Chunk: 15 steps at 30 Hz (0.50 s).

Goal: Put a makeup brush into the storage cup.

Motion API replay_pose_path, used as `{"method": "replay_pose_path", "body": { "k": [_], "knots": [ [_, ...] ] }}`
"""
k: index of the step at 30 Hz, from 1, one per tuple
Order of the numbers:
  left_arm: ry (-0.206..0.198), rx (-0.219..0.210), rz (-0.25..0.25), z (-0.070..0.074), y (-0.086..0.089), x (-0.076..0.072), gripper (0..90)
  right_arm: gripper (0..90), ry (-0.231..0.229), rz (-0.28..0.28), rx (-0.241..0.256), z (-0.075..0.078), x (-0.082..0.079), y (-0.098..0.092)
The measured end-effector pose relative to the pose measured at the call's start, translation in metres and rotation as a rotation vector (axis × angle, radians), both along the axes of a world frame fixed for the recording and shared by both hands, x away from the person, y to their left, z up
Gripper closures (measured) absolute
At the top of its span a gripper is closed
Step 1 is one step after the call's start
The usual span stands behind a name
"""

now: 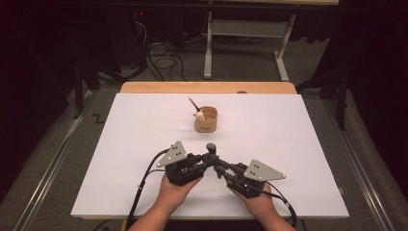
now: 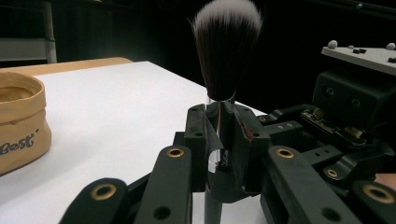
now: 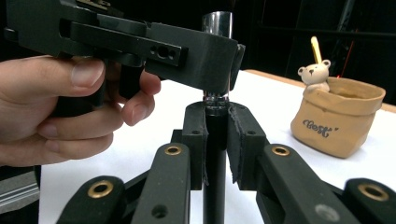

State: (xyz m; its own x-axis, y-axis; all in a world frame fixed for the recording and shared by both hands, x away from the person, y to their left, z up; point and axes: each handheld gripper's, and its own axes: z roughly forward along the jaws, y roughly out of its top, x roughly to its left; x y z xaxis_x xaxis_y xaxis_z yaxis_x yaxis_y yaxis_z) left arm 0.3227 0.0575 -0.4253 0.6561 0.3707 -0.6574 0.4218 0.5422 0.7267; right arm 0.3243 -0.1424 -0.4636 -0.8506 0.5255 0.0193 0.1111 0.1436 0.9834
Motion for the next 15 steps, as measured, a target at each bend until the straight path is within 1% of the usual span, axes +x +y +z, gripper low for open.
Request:
{"method": "replay_pose_path", "body": {
  "k": [1,3,4,6,7,8,12,13,15],
  "knots": [
    [-0.002,0.001,0.000,0.000,0.000,0.000,78.1,77.8,0.011,-0.002,0.001,0.000,0.000,0.000],
    [-0.007,-0.001,0.000,0.001,0.001,0.000,78.1,73.0,0.022,0.011,0.001,0.000,0.002,0.000],
    [-0.009,-0.001,0.002,0.001,0.001,0.000,78.1,70.2,0.032,0.015,-0.006,0.000,0.003,-0.001],
    [-0.013,0.010,0.002,0.002,0.002,0.000,78.1,64.2,0.048,0.028,-0.012,0.000,0.004,-0.001],
    [-0.016,0.018,0.001,0.002,0.003,0.000,78.1,62.2,0.066,0.039,-0.011,0.001,0.005,-0.002],
    [-0.017,0.022,-0.001,0.002,0.003,0.001,78.1,60.4,0.065,0.046,-0.016,0.002,0.006,-0.002],
    [-0.009,0.039,-0.016,0.000,0.003,0.002,78.1,57.9,0.079,0.066,-0.035,0.003,0.009,-0.004],
    [-0.006,0.043,-0.024,-0.001,0.002,0.002,78.1,57.6,0.090,0.071,-0.040,0.003,0.009,-0.005],
    [-0.005,0.066,-0.042,-0.002,0.000,0.001,78.1,57.7,0.105,0.085,-0.053,0.003,0.010,-0.004]
  ]
}}
